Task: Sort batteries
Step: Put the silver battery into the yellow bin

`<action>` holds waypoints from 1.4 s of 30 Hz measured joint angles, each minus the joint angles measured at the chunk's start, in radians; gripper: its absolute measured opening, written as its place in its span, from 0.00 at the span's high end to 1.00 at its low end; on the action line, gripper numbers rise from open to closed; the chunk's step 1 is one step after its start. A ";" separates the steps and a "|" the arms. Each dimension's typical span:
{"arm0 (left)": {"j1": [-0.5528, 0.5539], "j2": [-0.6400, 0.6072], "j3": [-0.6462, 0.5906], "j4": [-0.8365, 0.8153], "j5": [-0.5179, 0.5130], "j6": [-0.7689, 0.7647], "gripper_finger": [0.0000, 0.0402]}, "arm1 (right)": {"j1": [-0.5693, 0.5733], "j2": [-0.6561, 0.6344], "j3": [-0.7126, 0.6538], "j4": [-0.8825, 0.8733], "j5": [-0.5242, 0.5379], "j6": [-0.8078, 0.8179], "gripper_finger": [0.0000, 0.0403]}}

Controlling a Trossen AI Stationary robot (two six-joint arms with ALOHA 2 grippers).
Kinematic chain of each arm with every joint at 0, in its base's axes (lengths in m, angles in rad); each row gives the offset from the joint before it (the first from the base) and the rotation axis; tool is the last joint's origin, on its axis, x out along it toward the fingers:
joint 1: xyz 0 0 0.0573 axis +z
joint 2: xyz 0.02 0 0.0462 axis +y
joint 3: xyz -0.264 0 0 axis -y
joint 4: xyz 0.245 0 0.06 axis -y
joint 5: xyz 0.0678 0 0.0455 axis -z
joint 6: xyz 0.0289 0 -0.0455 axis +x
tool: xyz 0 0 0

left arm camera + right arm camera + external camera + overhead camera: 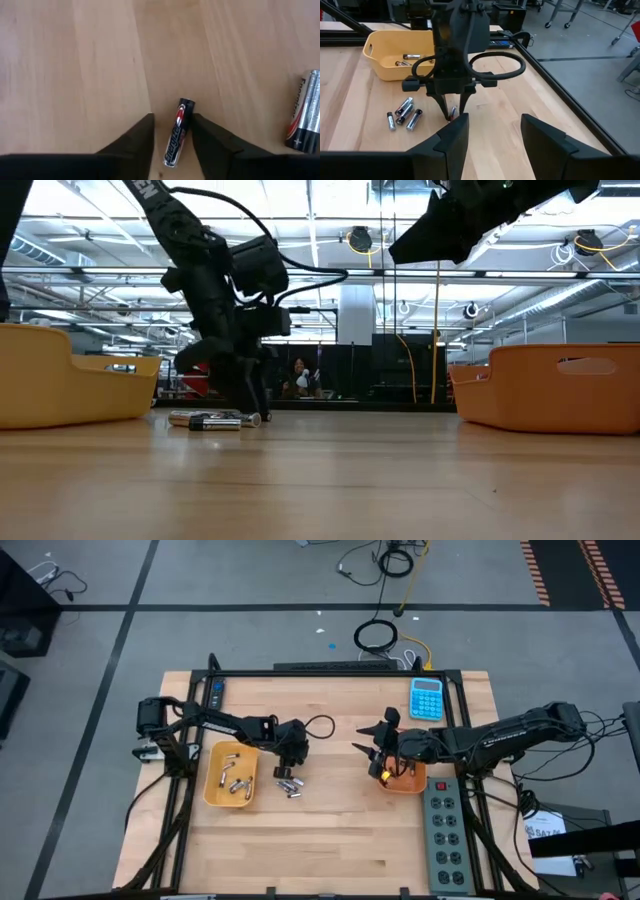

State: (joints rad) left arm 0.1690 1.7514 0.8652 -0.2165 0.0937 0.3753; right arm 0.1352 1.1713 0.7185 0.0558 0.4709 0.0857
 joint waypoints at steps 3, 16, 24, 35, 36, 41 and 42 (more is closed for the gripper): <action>-0.001 0.016 0.002 -0.001 -0.003 0.001 0.83 | 0.000 0.000 0.000 0.000 0.001 0.000 0.58; -0.106 -0.047 0.028 -0.109 -0.065 -0.026 0.94 | -0.005 0.000 0.000 -0.003 0.008 -0.059 0.58; -0.120 -0.175 0.034 -0.168 -0.138 -0.080 0.94 | -0.020 0.000 0.000 -0.012 0.029 -0.097 0.58; -0.250 -0.497 0.036 -0.625 -0.092 -0.580 0.94 | -0.077 0.000 0.000 -0.059 -0.013 -0.096 0.58; -0.270 -0.517 0.036 -0.691 -0.090 -0.641 0.94 | -0.081 0.000 0.000 -0.060 -0.024 -0.096 0.58; -0.362 -0.584 -0.021 -0.865 -0.193 -0.860 0.88 | -0.095 0.000 0.000 -0.062 -0.033 -0.090 0.58; -0.378 -0.590 -0.032 -0.879 -0.231 -0.902 0.86 | -0.095 0.000 0.000 -0.062 -0.037 -0.083 0.58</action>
State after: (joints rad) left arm -0.2089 1.1617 0.8328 -1.0956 -0.1369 -0.5264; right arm 0.0398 1.1709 0.7181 -0.0059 0.4341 0.0027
